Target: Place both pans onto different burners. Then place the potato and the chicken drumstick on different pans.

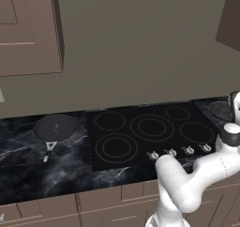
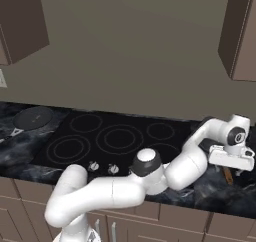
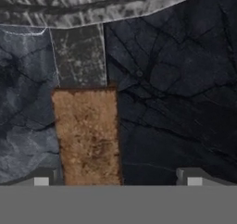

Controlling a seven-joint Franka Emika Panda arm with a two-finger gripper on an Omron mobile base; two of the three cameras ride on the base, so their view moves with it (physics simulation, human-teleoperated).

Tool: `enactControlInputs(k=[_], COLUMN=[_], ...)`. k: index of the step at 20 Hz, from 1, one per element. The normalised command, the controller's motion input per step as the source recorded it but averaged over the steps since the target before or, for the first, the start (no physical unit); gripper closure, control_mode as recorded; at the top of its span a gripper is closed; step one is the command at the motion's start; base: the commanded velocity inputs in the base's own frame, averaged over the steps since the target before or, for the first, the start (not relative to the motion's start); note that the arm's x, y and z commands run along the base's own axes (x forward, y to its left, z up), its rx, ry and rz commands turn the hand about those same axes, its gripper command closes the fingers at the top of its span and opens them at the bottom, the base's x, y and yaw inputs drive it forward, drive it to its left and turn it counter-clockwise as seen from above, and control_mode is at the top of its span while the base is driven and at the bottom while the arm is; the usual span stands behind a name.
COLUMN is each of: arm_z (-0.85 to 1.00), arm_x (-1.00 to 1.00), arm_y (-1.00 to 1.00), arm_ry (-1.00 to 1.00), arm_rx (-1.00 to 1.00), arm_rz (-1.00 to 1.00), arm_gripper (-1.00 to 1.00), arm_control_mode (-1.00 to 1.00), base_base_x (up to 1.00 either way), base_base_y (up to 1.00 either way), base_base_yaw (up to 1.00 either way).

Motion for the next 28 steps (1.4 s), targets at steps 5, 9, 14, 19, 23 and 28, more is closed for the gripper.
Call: enactControlInputs(k=[5,9,14,19,23,28], arm_z=[-0.25,-0.20,-0.03,0.00,0.00,0.00], arm_x=[0.00,0.00,0.00,0.00,-0.05,-0.03], arm_y=[-0.03,-0.04,0.00,0.00,0.00,0.15], arm_ry=[0.06,0.04,0.01,0.00,0.00,-0.08], arm_rx=[0.01,0.00,0.00,0.00,0.00,0.00], arm_rz=[0.00,0.00,0.00,0.00,0.00,0.02], arm_gripper=[-1.00,-1.00,1.00,1.00,1.00,1.00], arm_control_mode=[-1.00,-1.00,-1.00,-1.00,-1.00,-1.00], base_base_x=[0.00,0.00,0.00,0.00,0.00,0.00], base_base_y=[0.00,0.00,0.00,0.00,0.00,0.00], base_base_yaw=[0.00,0.00,0.00,0.00,0.00,0.00])
